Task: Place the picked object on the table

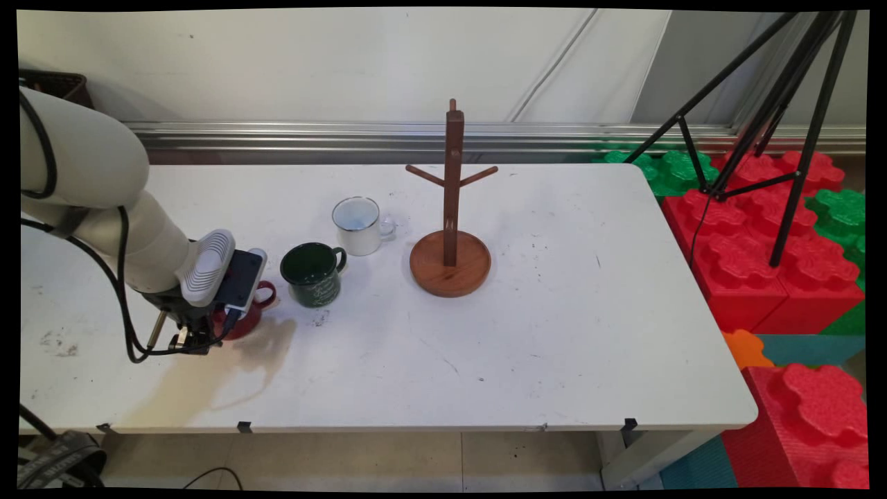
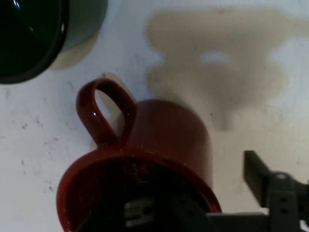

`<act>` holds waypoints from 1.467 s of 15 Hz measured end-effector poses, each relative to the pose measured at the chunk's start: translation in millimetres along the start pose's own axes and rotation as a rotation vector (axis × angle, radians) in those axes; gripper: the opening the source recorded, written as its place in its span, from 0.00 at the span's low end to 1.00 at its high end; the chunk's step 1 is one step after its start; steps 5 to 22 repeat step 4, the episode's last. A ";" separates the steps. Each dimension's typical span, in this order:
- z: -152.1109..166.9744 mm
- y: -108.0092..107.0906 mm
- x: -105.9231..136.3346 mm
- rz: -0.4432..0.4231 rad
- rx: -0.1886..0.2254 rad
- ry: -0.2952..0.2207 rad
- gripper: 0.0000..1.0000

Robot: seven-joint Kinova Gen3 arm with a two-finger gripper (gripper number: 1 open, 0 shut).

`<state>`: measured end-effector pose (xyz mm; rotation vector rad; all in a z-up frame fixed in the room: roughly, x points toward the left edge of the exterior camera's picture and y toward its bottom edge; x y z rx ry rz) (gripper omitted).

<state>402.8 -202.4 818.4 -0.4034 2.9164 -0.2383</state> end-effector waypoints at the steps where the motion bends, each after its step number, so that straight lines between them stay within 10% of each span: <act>1: 0.1 -1.2 1.8 0.005 0.002 0.006 1.00; 22: -2.1 -4.5 4.7 0.012 0.015 0.022 1.00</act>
